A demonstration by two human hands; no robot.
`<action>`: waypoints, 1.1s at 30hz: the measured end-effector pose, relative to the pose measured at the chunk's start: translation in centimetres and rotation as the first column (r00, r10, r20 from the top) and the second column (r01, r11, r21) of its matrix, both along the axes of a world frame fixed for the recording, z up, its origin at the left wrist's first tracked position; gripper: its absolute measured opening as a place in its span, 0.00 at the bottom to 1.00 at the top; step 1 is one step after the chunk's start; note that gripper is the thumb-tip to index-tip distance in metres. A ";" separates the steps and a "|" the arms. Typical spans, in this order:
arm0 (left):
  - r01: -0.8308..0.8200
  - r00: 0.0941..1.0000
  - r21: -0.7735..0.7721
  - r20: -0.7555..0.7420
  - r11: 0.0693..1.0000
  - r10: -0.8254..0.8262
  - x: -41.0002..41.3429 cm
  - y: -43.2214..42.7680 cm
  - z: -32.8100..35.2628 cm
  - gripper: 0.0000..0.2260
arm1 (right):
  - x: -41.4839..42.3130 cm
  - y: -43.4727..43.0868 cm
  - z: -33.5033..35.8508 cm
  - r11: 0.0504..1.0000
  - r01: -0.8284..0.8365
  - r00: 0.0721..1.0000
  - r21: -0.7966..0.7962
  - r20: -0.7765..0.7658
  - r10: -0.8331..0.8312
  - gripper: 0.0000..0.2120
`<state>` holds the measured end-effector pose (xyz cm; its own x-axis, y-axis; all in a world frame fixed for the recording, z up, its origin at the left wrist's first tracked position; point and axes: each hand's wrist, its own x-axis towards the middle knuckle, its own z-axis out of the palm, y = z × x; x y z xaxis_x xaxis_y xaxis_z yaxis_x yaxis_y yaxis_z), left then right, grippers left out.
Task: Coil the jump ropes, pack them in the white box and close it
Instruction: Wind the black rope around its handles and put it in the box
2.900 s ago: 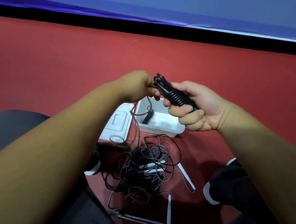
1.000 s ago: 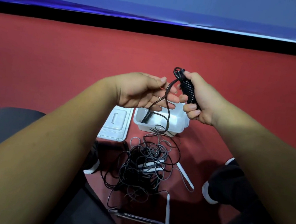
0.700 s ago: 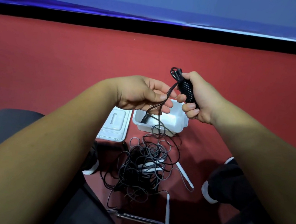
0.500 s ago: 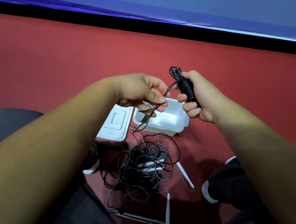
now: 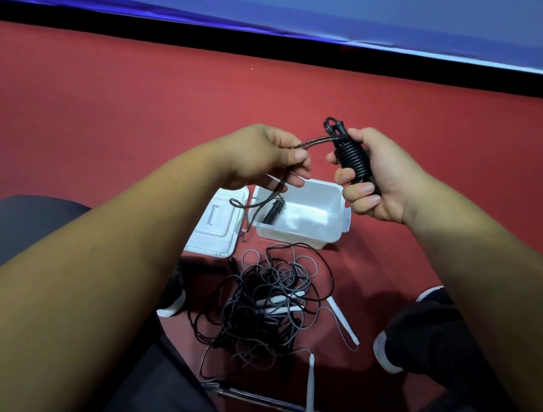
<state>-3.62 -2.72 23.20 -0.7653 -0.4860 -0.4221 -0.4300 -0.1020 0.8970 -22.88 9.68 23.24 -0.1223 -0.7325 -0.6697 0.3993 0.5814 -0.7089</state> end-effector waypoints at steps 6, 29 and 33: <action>-0.021 0.992 0.159 -0.119 0.987 0.041 -0.2 0.2 0.1 0.12 | -0.4 -0.1 -0.1 0.998 0.055 0.998 -0.005 -0.016 -0.055 0.23; 0.187 0.924 -0.217 0.370 0.958 -0.096 -0.6 0.3 -1.2 0.14 | -0.1 0.5 0.3 0.981 -0.194 0.965 -0.033 0.174 0.196 0.18; 0.090 0.971 -0.094 0.231 0.991 -0.066 0.0 -0.1 -1.1 0.13 | 0.3 0.9 0.8 0.967 -0.225 0.933 -0.116 0.259 0.249 0.23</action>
<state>-3.59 -2.86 22.06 -0.6927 -0.4786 -0.5395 -0.6261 0.0278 0.7792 -22.57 10.61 23.99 0.2379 -0.7723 -0.5890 0.4395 0.6264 -0.6438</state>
